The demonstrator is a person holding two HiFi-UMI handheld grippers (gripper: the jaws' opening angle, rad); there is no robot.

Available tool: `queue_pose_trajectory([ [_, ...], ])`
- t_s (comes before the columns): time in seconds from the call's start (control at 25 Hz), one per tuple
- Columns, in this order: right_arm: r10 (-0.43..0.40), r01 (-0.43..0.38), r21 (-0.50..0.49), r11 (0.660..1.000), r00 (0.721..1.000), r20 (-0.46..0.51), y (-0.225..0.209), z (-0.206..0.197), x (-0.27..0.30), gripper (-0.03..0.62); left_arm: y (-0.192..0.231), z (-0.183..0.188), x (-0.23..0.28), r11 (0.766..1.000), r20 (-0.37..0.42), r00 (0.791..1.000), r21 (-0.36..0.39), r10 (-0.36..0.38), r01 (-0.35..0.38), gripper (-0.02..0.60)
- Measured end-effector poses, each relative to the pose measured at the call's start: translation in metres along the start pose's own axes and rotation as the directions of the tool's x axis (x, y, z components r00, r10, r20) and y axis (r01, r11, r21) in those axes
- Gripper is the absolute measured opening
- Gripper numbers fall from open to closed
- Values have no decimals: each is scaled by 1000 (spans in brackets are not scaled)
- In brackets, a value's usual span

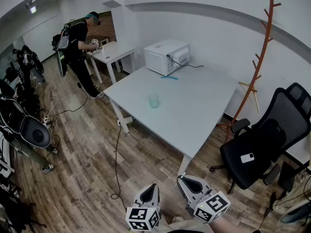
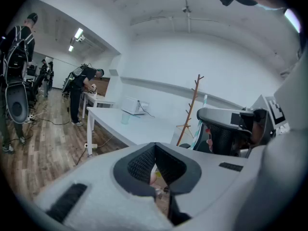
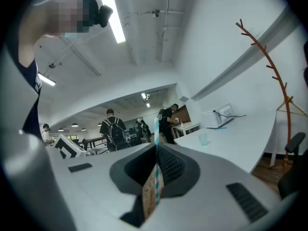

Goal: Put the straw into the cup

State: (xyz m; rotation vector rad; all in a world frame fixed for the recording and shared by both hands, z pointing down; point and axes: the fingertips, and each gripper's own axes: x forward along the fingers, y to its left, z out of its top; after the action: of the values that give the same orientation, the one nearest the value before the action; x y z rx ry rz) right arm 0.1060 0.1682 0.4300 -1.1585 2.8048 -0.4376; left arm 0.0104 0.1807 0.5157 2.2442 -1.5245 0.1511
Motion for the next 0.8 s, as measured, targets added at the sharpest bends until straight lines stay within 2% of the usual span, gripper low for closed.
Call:
queue_pose_trajectory([
  [0.24, 3, -3, -15, 1000, 1000, 8, 14, -5, -41, 34, -39, -30, -19, 999, -52, 998, -46, -27, 24, 11],
  [0.64, 26, -26, -23, 999, 1000, 0, 30, -12, -70, 34, -66, -30, -48, 1000, -18, 1000, -3, -11, 11, 11],
  [0.8, 51, -52, -37, 998, 999, -9, 34, -15, -73, 34, -67, -36, -52, 1000, -14, 1000, -13, 11, -12, 11],
])
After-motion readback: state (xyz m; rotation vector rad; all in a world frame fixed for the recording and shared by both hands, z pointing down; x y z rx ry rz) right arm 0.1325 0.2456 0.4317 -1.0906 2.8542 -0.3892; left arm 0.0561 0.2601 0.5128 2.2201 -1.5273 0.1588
